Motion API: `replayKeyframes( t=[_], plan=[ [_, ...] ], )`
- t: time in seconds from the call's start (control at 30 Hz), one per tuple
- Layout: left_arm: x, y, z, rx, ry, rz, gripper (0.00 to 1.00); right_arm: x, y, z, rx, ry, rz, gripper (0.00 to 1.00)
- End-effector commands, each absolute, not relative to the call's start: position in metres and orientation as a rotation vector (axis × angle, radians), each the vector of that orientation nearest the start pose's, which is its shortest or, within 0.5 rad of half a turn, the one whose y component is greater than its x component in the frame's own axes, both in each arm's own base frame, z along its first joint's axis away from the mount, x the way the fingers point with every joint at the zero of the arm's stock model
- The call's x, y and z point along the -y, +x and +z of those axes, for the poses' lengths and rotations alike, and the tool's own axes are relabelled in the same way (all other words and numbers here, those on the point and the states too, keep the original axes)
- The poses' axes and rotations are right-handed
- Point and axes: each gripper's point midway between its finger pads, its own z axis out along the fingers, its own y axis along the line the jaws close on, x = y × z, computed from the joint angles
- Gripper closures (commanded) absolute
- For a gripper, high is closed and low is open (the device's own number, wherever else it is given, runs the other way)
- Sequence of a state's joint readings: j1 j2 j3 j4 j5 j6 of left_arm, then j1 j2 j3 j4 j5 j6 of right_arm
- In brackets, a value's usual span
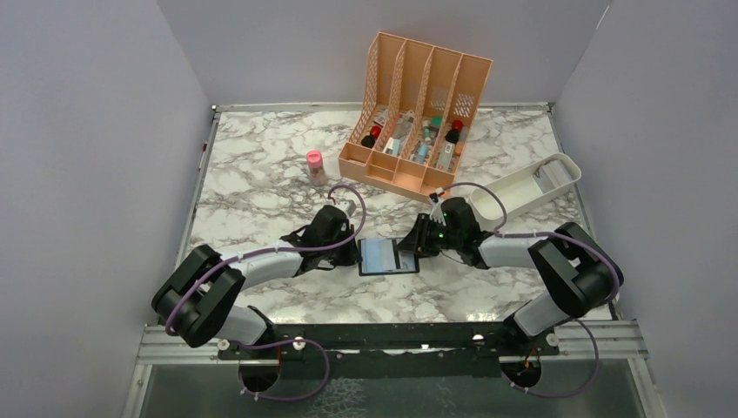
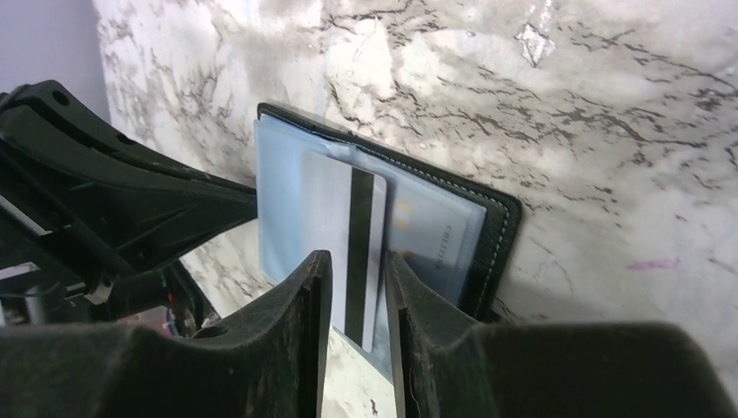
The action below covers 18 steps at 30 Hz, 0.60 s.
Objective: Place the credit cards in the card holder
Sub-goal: Insert the credit card into the card holder.
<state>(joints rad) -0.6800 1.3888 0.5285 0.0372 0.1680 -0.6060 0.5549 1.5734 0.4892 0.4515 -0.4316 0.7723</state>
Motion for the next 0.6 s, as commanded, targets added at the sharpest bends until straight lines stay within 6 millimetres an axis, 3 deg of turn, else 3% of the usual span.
replayKeyframes(
  t=[0.0, 0.57],
  plan=[
    [0.232, 0.200, 0.017, -2.581, 0.179, -0.748, 0.98, -0.247, 0.231, 0.015, -2.529, -0.047, 0.980, 0.65],
    [0.233, 0.199, 0.016, -2.586, 0.167, -0.761, 0.97, -0.289, 0.220, 0.018, -2.526, -0.123, 1.119, 0.64]
  ],
)
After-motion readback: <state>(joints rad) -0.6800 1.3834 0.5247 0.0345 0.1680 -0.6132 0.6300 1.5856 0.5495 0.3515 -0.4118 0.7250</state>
